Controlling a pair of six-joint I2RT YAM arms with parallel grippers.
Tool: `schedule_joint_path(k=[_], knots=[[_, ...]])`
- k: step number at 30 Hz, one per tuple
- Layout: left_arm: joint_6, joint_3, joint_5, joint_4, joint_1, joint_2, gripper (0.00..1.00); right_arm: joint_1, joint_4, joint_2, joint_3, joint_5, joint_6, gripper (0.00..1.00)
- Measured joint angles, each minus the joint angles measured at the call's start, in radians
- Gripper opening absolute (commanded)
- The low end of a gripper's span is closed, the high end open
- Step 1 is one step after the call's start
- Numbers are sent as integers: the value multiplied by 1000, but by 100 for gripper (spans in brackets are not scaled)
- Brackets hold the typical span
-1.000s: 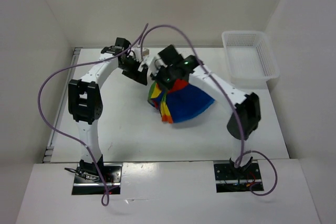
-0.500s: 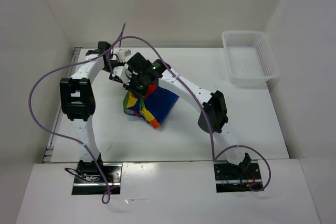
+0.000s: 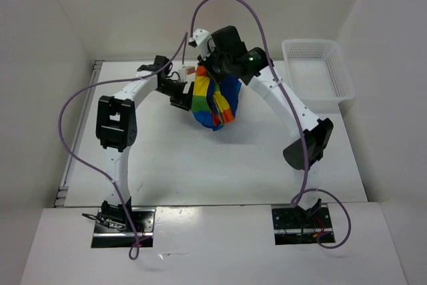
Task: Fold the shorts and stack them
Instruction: Fold the shorts
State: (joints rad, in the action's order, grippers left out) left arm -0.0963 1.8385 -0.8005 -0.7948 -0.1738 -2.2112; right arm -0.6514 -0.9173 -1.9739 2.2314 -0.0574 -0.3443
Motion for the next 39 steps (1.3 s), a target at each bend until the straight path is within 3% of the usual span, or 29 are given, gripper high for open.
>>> schedule_joint_path(k=[4, 7, 14, 20, 27, 34, 39], knots=[[80, 37, -62, 74, -103, -6, 98, 2, 23, 48, -3, 24, 12, 0], [137, 168, -77, 103, -172, -71, 98, 2, 33, 73, -43, 44, 14, 0], [240, 391, -14, 191, -297, -232, 99, 4, 27, 80, -89, 71, 8, 0], [287, 415, 123, 187, -354, -294, 99, 17, 2, 80, -162, 49, -11, 0], [313, 327, 310, 204, -310, -275, 100, 14, 5, 16, -178, -9, -24, 0], [389, 34, 298, 358, -214, -125, 100, -42, 24, -109, -119, -55, -35, 0], [414, -151, 294, 393, -61, -9, 100, -117, 39, -174, -109, -76, -43, 0]])
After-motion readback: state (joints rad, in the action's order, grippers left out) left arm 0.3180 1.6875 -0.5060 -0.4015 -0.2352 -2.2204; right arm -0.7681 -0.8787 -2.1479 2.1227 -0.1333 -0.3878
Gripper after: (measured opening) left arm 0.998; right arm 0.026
